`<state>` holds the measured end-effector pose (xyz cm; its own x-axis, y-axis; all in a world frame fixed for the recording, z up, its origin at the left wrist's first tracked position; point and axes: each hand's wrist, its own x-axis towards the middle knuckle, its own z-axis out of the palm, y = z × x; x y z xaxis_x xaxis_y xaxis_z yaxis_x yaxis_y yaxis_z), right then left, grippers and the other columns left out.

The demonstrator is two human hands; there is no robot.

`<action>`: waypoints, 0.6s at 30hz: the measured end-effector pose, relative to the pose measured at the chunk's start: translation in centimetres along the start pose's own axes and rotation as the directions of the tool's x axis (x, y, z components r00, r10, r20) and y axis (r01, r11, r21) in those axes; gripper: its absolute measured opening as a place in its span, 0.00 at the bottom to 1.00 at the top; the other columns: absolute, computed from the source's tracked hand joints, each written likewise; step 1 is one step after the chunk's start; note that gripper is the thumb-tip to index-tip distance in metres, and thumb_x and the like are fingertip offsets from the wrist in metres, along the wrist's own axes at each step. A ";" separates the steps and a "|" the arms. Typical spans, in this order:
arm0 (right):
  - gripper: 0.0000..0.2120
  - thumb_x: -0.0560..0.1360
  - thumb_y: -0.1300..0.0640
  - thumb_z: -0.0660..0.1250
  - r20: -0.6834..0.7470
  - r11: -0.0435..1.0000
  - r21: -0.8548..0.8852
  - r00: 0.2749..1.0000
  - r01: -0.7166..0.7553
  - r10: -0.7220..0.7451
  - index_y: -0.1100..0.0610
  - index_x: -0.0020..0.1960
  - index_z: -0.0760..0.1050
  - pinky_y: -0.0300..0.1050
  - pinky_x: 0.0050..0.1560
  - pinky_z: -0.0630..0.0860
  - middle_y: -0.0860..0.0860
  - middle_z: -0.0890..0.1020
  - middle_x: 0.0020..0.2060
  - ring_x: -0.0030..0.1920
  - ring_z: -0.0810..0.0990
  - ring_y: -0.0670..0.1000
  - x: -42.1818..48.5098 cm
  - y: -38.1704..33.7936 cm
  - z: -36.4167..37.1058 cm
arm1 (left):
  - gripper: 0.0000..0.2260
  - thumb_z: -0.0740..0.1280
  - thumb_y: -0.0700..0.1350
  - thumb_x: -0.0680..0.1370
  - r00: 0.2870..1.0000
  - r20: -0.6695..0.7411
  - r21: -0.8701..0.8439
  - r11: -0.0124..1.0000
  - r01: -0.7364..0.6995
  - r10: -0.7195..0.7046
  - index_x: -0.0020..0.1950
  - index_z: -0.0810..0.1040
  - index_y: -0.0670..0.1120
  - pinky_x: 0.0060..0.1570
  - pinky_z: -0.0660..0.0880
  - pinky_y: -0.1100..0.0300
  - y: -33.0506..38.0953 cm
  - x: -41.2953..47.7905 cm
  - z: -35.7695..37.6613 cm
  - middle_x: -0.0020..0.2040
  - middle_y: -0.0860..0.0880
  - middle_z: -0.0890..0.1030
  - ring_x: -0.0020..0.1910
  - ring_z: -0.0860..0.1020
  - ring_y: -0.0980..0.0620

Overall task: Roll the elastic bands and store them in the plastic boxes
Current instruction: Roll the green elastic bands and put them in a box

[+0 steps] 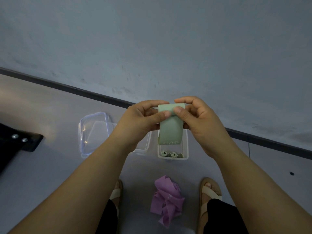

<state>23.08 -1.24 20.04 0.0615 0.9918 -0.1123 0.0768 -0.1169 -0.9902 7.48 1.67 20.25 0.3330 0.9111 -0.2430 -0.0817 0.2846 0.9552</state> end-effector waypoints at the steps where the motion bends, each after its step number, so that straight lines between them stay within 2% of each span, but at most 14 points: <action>1: 0.06 0.75 0.54 0.66 0.000 1.000 0.007 1.000 -0.018 0.018 0.46 0.51 0.75 0.49 0.49 0.80 0.50 0.78 0.39 0.44 0.81 0.49 0.0 0.1 0.0 | 0.09 0.68 0.35 0.72 1.000 -0.002 -0.004 1.000 -0.008 0.008 0.51 0.79 0.44 0.46 0.81 0.57 0.1 0.0 0.0 0.41 0.45 0.83 0.41 0.83 0.50; 5: 0.18 0.65 0.44 0.66 0.011 0.994 0.057 0.996 -0.091 0.090 0.51 0.51 0.75 0.45 0.45 0.81 0.50 0.81 0.42 0.41 0.82 0.46 0.0 -0.1 0.0 | 0.10 0.69 0.33 0.72 0.999 -0.015 -0.006 1.000 -0.030 0.030 0.49 0.80 0.46 0.45 0.81 0.58 0.1 0.0 0.1 0.40 0.46 0.83 0.40 0.83 0.52; 7: 0.20 0.65 0.41 0.64 0.003 0.993 0.044 0.994 -0.110 0.110 0.53 0.51 0.76 0.44 0.44 0.80 0.51 0.82 0.44 0.41 0.83 0.47 0.0 -0.1 0.1 | 0.11 0.70 0.34 0.70 0.999 -0.016 0.013 0.999 -0.041 0.041 0.49 0.80 0.47 0.46 0.81 0.57 0.1 0.0 0.1 0.41 0.47 0.83 0.41 0.82 0.51; 9: 0.16 0.71 0.42 0.63 -0.019 0.992 0.033 0.992 -0.122 0.122 0.53 0.49 0.76 0.45 0.43 0.80 0.51 0.82 0.44 0.41 0.82 0.48 0.0 0.0 0.0 | 0.12 0.70 0.34 0.70 0.999 -0.010 0.034 0.998 -0.048 0.048 0.49 0.80 0.48 0.47 0.81 0.56 0.0 0.0 0.1 0.40 0.48 0.81 0.42 0.81 0.50; 11: 0.09 0.75 0.49 0.63 -0.033 0.991 0.051 0.992 -0.122 0.124 0.54 0.48 0.76 0.46 0.45 0.80 0.52 0.81 0.42 0.40 0.82 0.47 0.1 0.0 -0.1 | 0.13 0.70 0.33 0.70 0.999 -0.004 0.051 0.997 -0.050 0.050 0.49 0.80 0.48 0.47 0.81 0.56 -0.1 -0.1 0.2 0.42 0.48 0.80 0.44 0.81 0.49; 15: 0.04 0.76 0.55 0.64 -0.016 0.988 0.110 0.993 -0.111 0.113 0.53 0.47 0.76 0.47 0.47 0.80 0.54 0.80 0.43 0.40 0.81 0.48 0.2 0.0 -0.2 | 0.15 0.69 0.32 0.71 0.999 0.006 0.044 0.998 -0.048 0.047 0.51 0.80 0.49 0.47 0.81 0.55 -0.1 -0.1 0.2 0.46 0.46 0.80 0.45 0.80 0.49; 18: 0.03 0.76 0.57 0.64 -0.008 0.987 0.129 0.995 -0.095 0.097 0.51 0.48 0.76 0.48 0.48 0.81 0.55 0.79 0.44 0.42 0.82 0.50 0.2 0.0 -0.3 | 0.15 0.70 0.35 0.72 1.000 0.015 0.014 1.000 -0.001 0.001 0.54 0.78 0.50 0.44 0.80 0.58 -0.1 0.0 0.2 0.47 0.45 0.81 0.45 0.82 0.50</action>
<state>23.45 -1.02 20.01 0.0761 0.9753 -0.2073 -0.0580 -0.2032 -0.9774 7.72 1.59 20.19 0.3466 0.9068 -0.2398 -0.0689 0.2796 0.9577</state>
